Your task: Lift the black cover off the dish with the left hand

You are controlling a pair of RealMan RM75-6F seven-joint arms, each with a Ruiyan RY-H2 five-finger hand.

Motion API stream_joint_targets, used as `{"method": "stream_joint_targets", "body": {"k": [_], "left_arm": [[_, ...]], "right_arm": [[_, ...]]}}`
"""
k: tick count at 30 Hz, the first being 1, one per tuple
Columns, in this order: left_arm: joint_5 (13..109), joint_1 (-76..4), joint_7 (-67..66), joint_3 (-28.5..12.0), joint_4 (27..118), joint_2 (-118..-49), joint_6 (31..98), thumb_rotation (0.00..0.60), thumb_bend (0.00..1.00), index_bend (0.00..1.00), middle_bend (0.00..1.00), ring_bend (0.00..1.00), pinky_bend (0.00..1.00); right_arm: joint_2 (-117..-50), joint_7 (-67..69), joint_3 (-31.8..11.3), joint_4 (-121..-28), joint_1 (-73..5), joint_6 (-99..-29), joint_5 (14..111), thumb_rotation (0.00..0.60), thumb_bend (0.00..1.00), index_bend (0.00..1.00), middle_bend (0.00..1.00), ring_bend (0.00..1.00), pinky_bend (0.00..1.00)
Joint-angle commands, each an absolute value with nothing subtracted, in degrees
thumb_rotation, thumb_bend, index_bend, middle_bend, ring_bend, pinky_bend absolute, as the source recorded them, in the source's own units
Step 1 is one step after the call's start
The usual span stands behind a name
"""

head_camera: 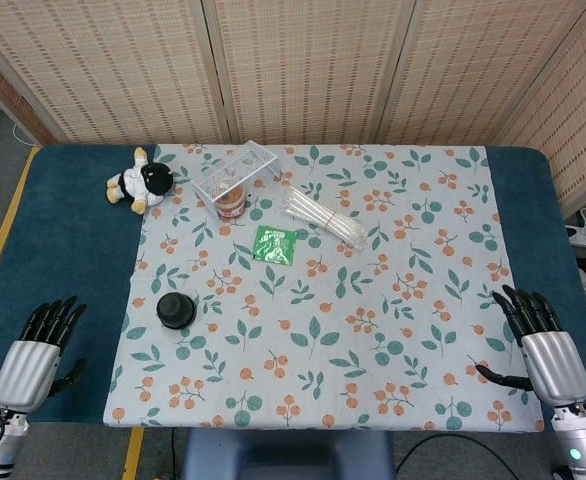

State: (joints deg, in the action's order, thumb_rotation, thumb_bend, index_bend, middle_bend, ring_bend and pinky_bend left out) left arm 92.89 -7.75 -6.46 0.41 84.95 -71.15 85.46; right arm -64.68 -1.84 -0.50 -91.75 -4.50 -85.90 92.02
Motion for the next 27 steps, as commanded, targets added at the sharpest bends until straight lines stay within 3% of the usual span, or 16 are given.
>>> {"method": "stream_joint_targets", "body": {"k": [1,10,27], "left_arm": [[93.0,-7.9,-6.2,0.4,84.8,-71.5,85.3,0.600,0.34,0.00,0.00,0.00,0.09],[96.0,-12.2,-1.6,0.2,82.5,-79.7,81.7,0.600,0.30,0.00,0.00,0.00,0.10],[91.4,-19.9,-10.9,-3.0,71.1,-94.6,71.5,0.600,0.30,0.00,0.00,0.00,0.09]], "right_arm": [[-64.6,-1.8,-0.4,-92.0,-4.5,-85.9,92.2,0.450,0.00,0.00,0.00,0.00,0.00],[-63.5,-0.1,0.1,-92.6,-4.6,-85.2,92.5,0.450,0.00,0.00,0.00,0.00,0.00],[-61.5,3.8,1.3,-93.1,-5.5,-82.7,93.3,0.450,0.00,0.00,0.00,0.00,0.00]]}}
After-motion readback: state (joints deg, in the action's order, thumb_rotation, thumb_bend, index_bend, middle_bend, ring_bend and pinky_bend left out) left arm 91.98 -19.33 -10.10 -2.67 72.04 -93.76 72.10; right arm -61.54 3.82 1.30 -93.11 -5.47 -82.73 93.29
